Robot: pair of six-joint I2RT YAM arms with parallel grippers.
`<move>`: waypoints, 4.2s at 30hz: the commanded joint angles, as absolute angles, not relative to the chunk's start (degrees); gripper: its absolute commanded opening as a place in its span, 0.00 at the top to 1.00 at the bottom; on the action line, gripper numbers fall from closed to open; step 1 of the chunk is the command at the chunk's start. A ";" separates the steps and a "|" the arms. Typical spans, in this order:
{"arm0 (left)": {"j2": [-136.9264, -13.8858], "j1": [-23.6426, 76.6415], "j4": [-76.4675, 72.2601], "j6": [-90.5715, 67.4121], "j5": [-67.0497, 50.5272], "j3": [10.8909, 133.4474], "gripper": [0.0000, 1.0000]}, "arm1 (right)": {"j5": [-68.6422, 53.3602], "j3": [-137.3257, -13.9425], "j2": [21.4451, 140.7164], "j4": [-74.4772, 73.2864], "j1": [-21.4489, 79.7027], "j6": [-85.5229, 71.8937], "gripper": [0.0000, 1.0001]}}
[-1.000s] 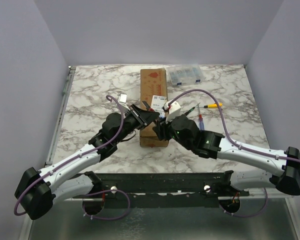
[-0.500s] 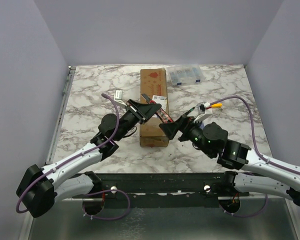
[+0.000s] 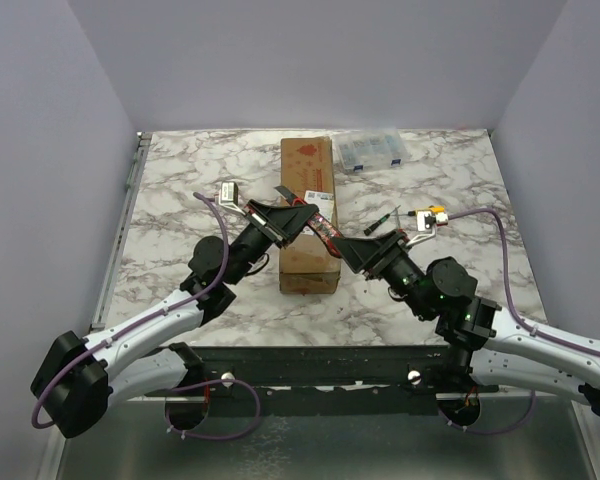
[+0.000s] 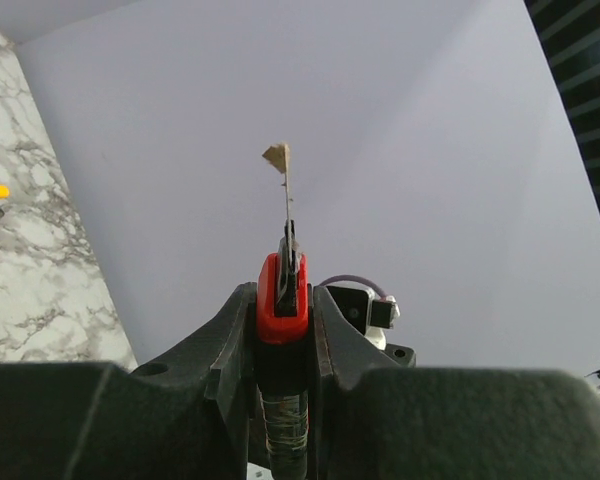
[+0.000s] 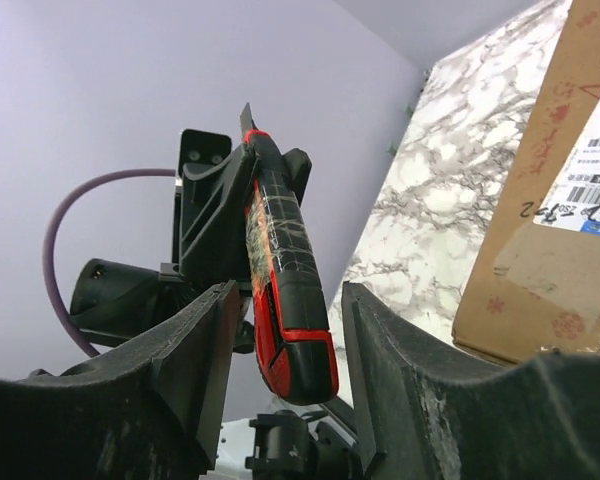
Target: Unpack the express box
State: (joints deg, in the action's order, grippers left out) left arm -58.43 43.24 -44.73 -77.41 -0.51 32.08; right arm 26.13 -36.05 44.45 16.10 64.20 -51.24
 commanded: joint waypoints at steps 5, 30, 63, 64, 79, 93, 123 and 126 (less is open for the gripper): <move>-58.02 43.12 -53.06 -79.98 1.20 30.95 1.00 | 25.79 -35.18 46.02 23.15 64.43 -51.47 0.47; -44.85 42.23 -39.08 -76.46 -3.58 15.79 0.08 | 37.21 -43.58 45.84 -1.56 64.42 -30.83 0.99; -59.79 46.49 17.59 -10.95 -57.74 49.68 0.16 | -18.77 -53.31 44.80 -28.38 64.40 -14.82 0.99; -60.23 47.09 17.47 -10.85 -57.44 49.54 0.22 | -19.03 -53.39 44.82 -28.39 64.36 -14.55 1.00; -58.35 49.52 12.96 -10.54 -52.88 48.95 1.00 | -10.10 -54.91 42.65 -23.84 64.37 -20.00 0.34; -53.17 49.40 -20.67 -30.60 -43.93 41.55 1.00 | -3.99 -39.92 36.74 12.16 64.39 -33.48 0.13; -54.21 49.44 -27.42 -33.41 -43.94 41.40 1.00 | -2.42 -41.52 44.29 16.17 64.34 -30.74 0.90; -54.21 49.39 -27.39 -33.48 -43.95 41.16 1.00 | -1.82 -41.69 44.09 14.79 64.38 -30.98 0.68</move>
State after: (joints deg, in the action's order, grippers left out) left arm -52.31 48.47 -25.63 -35.55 -46.02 41.21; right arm -1.78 -40.84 41.23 17.50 64.01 -30.63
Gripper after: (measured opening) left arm 0.224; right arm 0.279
